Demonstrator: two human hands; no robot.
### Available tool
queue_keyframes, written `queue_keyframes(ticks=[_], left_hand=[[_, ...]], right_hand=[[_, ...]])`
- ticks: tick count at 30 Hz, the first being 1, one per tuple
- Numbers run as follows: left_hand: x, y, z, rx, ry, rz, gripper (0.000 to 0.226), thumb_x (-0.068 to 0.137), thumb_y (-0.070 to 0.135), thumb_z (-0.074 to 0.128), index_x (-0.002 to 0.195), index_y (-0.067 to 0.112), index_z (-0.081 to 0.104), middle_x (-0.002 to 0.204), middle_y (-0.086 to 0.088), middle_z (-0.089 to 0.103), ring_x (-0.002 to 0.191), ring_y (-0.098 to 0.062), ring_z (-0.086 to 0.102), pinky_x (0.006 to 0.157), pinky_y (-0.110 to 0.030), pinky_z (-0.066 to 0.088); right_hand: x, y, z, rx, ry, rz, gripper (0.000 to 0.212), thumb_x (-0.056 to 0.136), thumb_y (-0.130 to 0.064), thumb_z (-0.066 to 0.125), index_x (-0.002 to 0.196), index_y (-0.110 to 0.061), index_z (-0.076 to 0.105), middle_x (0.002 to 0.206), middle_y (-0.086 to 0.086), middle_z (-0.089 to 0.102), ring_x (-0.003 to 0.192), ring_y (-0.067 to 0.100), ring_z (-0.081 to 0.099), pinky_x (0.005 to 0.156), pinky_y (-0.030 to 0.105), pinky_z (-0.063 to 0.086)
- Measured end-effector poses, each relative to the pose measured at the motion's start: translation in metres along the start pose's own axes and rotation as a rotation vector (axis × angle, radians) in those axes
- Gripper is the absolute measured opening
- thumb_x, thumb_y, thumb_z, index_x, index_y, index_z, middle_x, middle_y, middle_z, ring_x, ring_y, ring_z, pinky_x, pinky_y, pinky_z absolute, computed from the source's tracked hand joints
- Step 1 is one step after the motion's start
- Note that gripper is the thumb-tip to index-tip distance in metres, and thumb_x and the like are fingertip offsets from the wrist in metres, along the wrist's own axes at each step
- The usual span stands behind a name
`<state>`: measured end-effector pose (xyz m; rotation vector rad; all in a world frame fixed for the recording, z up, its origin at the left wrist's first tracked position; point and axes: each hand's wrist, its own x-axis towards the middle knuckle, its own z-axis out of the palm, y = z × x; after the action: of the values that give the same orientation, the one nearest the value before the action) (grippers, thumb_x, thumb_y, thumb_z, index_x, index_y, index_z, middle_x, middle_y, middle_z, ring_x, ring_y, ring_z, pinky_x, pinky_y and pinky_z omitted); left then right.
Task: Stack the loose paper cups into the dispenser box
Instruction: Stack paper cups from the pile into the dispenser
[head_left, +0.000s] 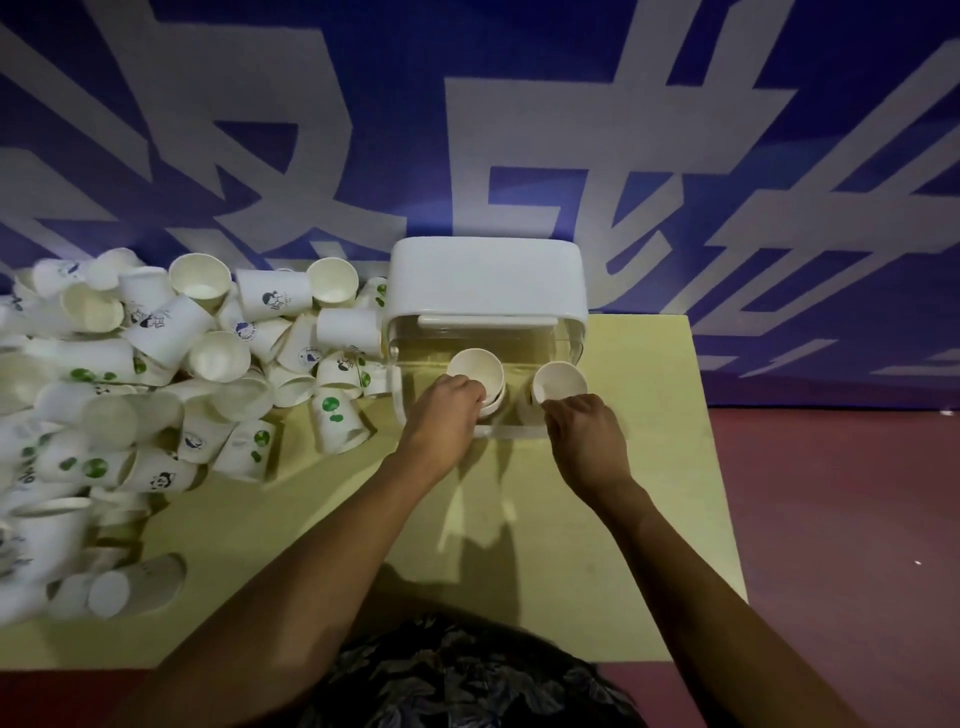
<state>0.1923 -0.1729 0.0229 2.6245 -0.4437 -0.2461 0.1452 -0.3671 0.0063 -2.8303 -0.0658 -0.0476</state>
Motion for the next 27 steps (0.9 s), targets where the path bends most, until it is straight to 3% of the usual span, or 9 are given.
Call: queue_keyframes(ticks=[5, 10, 13, 17, 22, 25, 27], left_hand=[[0.006, 0.002, 0.017, 0.041, 0.002, -0.039, 0.024, 0.094, 0.007, 0.049, 0.110, 0.010, 0.067, 0.111, -0.008, 0.065, 0.105, -0.025, 0.053, 0.088, -0.032, 0.043], [-0.006, -0.001, 0.013, -0.060, 0.209, -0.014, 0.024, 0.089, 0.011, 0.056, 0.110, 0.011, 0.067, 0.113, -0.003, 0.063, 0.105, -0.021, 0.053, 0.086, -0.032, 0.046], [-0.027, -0.020, 0.006, -0.222, 0.307, -0.169, 0.017, 0.089, 0.012, 0.059, 0.104, 0.012, 0.068, 0.102, -0.001, 0.065, 0.091, -0.014, 0.058, 0.077, -0.025, 0.046], [-0.066, -0.067, -0.001, -0.461, 0.396, -0.501, 0.009, 0.085, 0.006, 0.064, 0.087, 0.012, 0.070, 0.086, -0.001, 0.070, 0.080, -0.014, 0.064, 0.075, -0.023, 0.048], [-0.109, -0.156, 0.000, -0.870, 0.424, -1.041, 0.008, 0.084, 0.016, 0.062, 0.089, 0.018, 0.069, 0.096, -0.014, 0.070, 0.086, -0.031, 0.066, 0.088, -0.050, 0.054], [-0.123, -0.197, -0.008, -0.993, 0.466, -1.221, 0.022, 0.090, 0.010, 0.059, 0.107, -0.002, 0.063, 0.107, -0.025, 0.066, 0.085, -0.026, 0.058, 0.089, -0.048, 0.050], [-0.127, -0.219, -0.013, -1.053, 0.463, -1.290, 0.031, 0.091, 0.012, 0.059, 0.116, -0.007, 0.058, 0.100, -0.018, 0.063, 0.085, -0.025, 0.056, 0.085, -0.044, 0.051]], right_hand=[[0.004, 0.012, 0.014, -0.027, -0.063, -0.073, 0.016, 0.079, -0.003, 0.066, 0.090, -0.012, 0.073, 0.076, 0.008, 0.069, 0.075, 0.034, 0.062, 0.066, 0.037, 0.048], [0.002, 0.001, 0.007, 0.030, 0.034, -0.041, 0.028, 0.082, -0.011, 0.068, 0.110, -0.013, 0.068, 0.111, 0.007, 0.068, 0.103, 0.032, 0.058, 0.084, 0.041, 0.048], [0.003, -0.023, 0.002, 0.173, 0.072, -0.126, 0.018, 0.086, -0.009, 0.065, 0.103, -0.012, 0.068, 0.105, 0.005, 0.068, 0.096, 0.028, 0.058, 0.078, 0.037, 0.050], [0.002, -0.071, 0.019, 0.406, -0.061, -0.154, 0.011, 0.092, -0.015, 0.059, 0.097, -0.014, 0.069, 0.092, 0.003, 0.069, 0.082, 0.021, 0.061, 0.065, 0.033, 0.051], [0.006, -0.133, 0.058, 0.582, -0.389, 0.117, 0.021, 0.094, -0.022, 0.055, 0.080, -0.013, 0.067, 0.076, 0.002, 0.068, 0.072, 0.018, 0.060, 0.067, 0.032, 0.047], [0.009, -0.163, 0.086, 0.819, -0.536, 0.443, 0.020, 0.090, -0.020, 0.055, 0.079, -0.015, 0.071, 0.079, 0.003, 0.070, 0.073, 0.019, 0.061, 0.077, 0.033, 0.049], [0.013, -0.182, 0.099, 1.032, -0.543, 0.670, 0.017, 0.088, -0.013, 0.057, 0.079, -0.010, 0.072, 0.076, 0.004, 0.067, 0.070, 0.019, 0.057, 0.075, 0.033, 0.051]])
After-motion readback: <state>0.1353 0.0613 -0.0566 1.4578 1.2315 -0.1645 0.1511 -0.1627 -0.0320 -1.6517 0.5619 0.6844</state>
